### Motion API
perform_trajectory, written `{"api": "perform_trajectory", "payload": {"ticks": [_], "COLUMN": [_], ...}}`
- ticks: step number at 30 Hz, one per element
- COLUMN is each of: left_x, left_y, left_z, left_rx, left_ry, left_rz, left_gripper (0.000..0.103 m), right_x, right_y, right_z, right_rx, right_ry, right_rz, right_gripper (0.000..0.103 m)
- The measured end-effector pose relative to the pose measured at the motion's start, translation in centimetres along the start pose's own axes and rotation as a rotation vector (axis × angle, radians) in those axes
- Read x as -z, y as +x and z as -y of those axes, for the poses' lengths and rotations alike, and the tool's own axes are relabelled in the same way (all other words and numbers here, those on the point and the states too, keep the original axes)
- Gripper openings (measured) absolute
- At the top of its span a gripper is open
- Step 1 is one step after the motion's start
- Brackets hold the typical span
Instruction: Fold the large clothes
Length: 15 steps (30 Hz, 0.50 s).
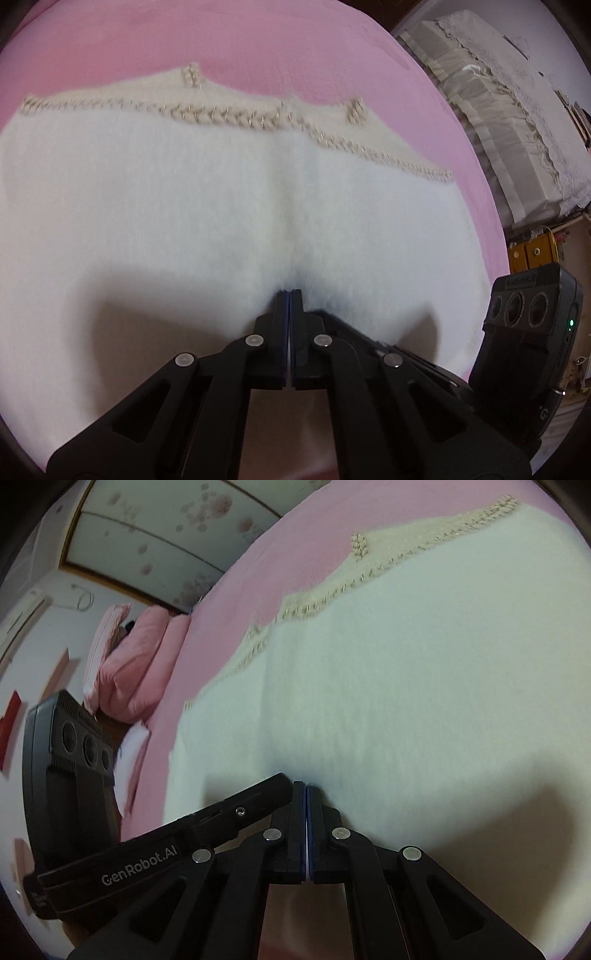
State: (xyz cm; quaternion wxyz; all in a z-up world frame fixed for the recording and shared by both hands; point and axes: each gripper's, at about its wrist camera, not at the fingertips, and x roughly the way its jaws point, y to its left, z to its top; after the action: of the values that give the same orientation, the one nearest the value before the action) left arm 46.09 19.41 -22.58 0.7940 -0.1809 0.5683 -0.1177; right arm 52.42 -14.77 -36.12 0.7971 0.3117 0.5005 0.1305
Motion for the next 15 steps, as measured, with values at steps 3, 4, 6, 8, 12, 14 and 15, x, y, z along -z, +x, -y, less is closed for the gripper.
{"api": "perform_trajectory", "payload": {"ticks": [3,4,6,8,12,14,15], "left_x": [-2.9,-4.0,-6.1,-7.9,-9.1,-9.1,-9.3], "left_y": [1.3,1.9,3.5,5.5,7.8,8.1,8.3], "left_z": [-1.1,-1.4,-1.5,-1.5,-1.3,-1.4,-1.6], "left_rx": [0.035,0.037,0.009,-0.011,-0.046,-0.037,-0.023], "left_ry": [-0.034,-0.047,-0.048,-0.038,-0.005,-0.005,-0.018], "left_rz": [0.032,0.044,0.059,0.068,0.089,0.107,0.108], "left_gripper": [0.000,0.000,0.000,0.000,0.000,0.000,0.000], "right_x": [-3.9,-5.1,-7.6,-9.4,-11.0,-11.8,-11.7], "right_y": [2.7,3.1,4.6,6.7,9.4,9.6,9.3], "right_z": [-0.6,-0.8,-1.5,-1.8,-1.8,-0.7,0.0], "right_rx": [-0.009,0.019,0.066,0.080,0.108,0.060,0.037], "right_ry": [-0.053,-0.091,-0.139,-0.193,-0.259,-0.217,-0.202], "right_rz": [0.026,0.043,0.044,0.032,0.026,0.025,0.028], "right_gripper": [0.000,0.000,0.000,0.000,0.000,0.000,0.000]}}
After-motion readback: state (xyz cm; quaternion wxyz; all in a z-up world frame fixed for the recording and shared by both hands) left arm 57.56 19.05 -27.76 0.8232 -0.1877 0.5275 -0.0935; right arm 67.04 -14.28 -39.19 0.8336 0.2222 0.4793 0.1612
